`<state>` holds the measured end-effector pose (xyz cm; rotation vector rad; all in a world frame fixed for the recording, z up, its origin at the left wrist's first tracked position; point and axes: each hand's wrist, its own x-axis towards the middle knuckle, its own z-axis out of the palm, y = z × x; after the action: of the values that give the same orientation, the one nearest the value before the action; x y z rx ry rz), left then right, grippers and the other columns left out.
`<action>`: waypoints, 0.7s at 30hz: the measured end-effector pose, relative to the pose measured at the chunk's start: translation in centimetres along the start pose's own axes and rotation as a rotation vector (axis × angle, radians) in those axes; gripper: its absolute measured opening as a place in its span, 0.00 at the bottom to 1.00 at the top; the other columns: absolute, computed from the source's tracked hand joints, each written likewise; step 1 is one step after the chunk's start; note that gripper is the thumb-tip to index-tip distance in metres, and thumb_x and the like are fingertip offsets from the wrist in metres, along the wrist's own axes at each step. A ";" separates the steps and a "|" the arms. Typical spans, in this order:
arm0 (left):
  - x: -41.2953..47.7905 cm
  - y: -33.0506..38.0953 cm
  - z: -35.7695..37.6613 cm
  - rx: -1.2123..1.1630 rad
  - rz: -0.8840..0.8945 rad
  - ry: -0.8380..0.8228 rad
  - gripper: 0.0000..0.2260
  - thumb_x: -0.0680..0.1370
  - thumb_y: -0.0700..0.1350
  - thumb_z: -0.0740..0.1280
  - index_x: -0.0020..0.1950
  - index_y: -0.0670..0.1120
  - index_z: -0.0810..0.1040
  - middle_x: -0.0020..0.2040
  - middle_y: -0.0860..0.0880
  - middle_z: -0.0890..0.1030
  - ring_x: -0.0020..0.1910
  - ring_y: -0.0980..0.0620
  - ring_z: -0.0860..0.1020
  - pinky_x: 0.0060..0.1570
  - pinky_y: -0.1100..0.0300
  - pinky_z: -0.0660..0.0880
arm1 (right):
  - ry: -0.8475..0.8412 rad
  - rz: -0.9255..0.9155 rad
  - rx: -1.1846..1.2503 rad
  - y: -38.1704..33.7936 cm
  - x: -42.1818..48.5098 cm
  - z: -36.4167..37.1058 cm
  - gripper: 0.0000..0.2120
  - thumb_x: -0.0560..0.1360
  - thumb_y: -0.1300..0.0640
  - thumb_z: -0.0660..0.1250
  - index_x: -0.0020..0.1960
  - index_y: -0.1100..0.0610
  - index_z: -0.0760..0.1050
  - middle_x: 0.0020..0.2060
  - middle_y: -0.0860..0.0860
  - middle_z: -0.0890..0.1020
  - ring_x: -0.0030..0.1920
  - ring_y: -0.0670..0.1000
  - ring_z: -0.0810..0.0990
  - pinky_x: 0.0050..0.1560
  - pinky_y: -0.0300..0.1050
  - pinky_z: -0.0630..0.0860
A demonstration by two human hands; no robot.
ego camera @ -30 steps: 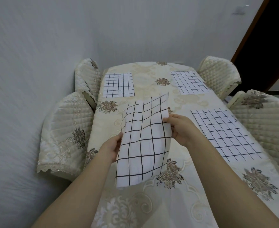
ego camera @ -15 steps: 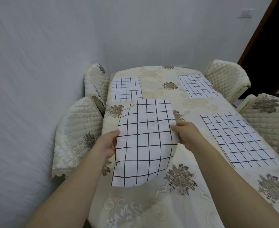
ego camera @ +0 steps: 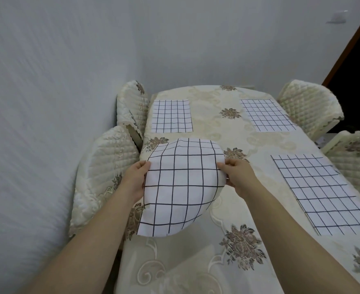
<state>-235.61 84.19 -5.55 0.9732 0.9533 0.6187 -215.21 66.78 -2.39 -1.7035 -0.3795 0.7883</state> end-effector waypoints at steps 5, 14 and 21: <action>2.3 -1.1 0.0 0.010 -0.058 0.036 0.07 0.82 0.41 0.61 0.46 0.44 0.76 0.42 0.46 0.81 0.38 0.51 0.78 0.35 0.58 0.78 | 0.005 0.012 -0.078 0.6 3.1 0.3 0.03 0.72 0.60 0.69 0.44 0.60 0.79 0.40 0.57 0.81 0.38 0.54 0.79 0.41 0.52 0.78; 5.5 -3.3 -0.7 0.169 -0.109 0.108 0.08 0.82 0.42 0.60 0.59 0.46 0.76 0.53 0.43 0.80 0.45 0.46 0.79 0.39 0.54 0.77 | -0.043 0.086 -0.223 4.6 7.1 1.8 0.05 0.75 0.58 0.65 0.40 0.53 0.74 0.41 0.59 0.81 0.39 0.55 0.78 0.37 0.45 0.72; 6.7 -5.7 -2.7 0.239 -0.188 0.106 0.20 0.81 0.39 0.60 0.72 0.52 0.68 0.60 0.44 0.79 0.50 0.44 0.80 0.46 0.50 0.79 | -0.083 0.145 -0.295 8.6 7.8 3.5 0.02 0.78 0.57 0.63 0.47 0.52 0.74 0.35 0.53 0.77 0.33 0.52 0.73 0.35 0.43 0.71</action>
<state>-234.74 88.03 -13.82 1.0544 1.2177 0.4071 -213.30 71.71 -13.29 -1.9946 -0.4503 0.9478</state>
